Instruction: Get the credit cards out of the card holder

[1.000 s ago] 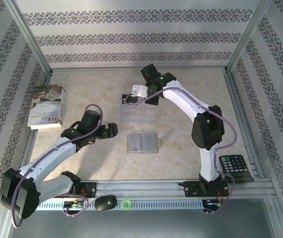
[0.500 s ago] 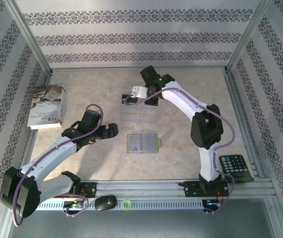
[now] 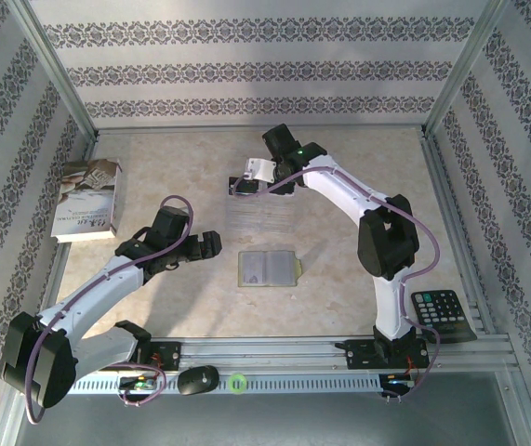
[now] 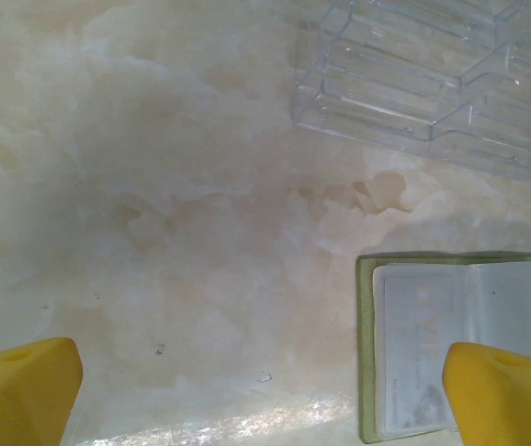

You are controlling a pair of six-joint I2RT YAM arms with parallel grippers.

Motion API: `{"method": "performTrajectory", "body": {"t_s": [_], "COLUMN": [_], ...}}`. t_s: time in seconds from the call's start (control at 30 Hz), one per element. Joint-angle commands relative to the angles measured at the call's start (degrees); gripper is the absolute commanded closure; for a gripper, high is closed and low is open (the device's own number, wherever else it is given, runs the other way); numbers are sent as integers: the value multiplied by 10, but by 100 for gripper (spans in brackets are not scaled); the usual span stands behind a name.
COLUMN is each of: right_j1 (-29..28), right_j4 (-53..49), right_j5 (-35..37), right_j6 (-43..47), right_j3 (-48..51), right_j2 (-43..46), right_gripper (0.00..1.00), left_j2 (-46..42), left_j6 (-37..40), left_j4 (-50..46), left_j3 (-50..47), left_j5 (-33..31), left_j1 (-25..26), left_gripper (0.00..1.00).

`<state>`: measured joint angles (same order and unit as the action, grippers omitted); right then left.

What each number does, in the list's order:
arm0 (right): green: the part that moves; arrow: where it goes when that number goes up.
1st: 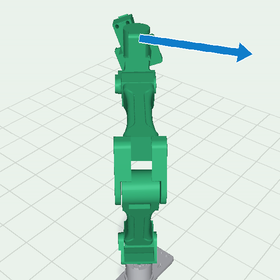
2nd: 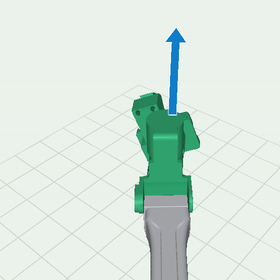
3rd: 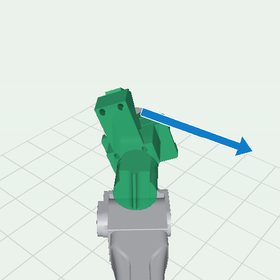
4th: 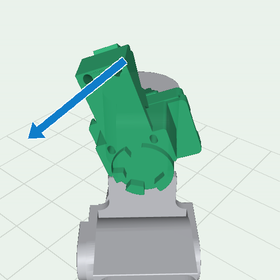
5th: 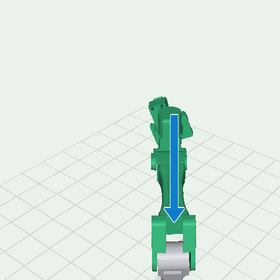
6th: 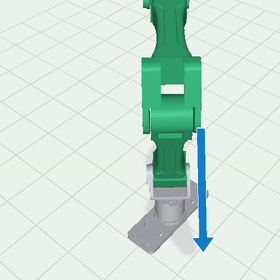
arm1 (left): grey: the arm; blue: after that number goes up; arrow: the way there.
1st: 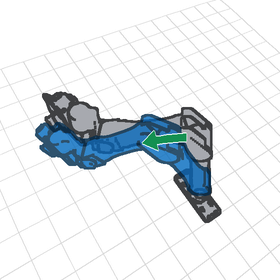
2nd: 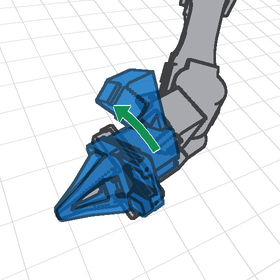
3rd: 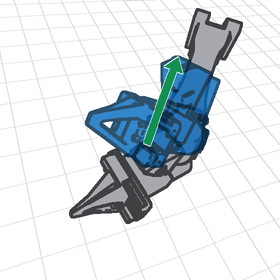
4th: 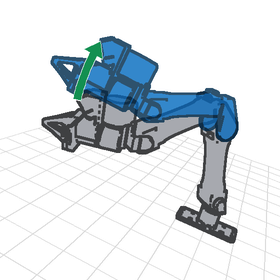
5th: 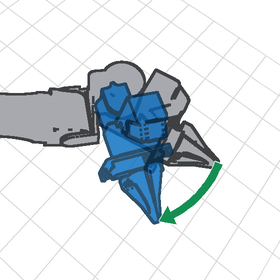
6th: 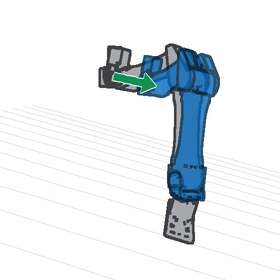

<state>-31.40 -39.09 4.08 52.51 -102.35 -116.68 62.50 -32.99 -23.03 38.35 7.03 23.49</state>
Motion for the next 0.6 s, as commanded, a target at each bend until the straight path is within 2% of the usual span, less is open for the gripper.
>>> {"method": "performTrajectory", "body": {"t_s": [0.0, 0.13, 0.2, 0.33, 0.43, 0.57], "right_j1": [-8, -10, -14, -36, -54, -117], "right_j4": [56, 110, 136, 154, 166, 176], "right_j5": [-6, -57, -99, -112, -132, -124], "right_j6": [-40, -136, -211, -383, -518, -615], "right_j3": [18, 57, 87, 134, 197, 294], "right_j2": [53, 111, 143, 178, 205, 217], "right_gripper": [72, 65, 63, 60, 60, 57], "left_j2": [-18, -45, -57, -70, -76, -81], "left_j6": [0, -9, -13, -30, -63, -84], "left_j4": [22, 51, 71, 111, 158, 204], "left_j3": [-8, -25, -34, -58, -92, -129], "left_j5": [-8, -15, -14, 1, 38, 98], "left_j1": [-9, -9, -12, -19, -37, -65], "left_gripper": [1, 0, 1, 1, 1, 1]}}
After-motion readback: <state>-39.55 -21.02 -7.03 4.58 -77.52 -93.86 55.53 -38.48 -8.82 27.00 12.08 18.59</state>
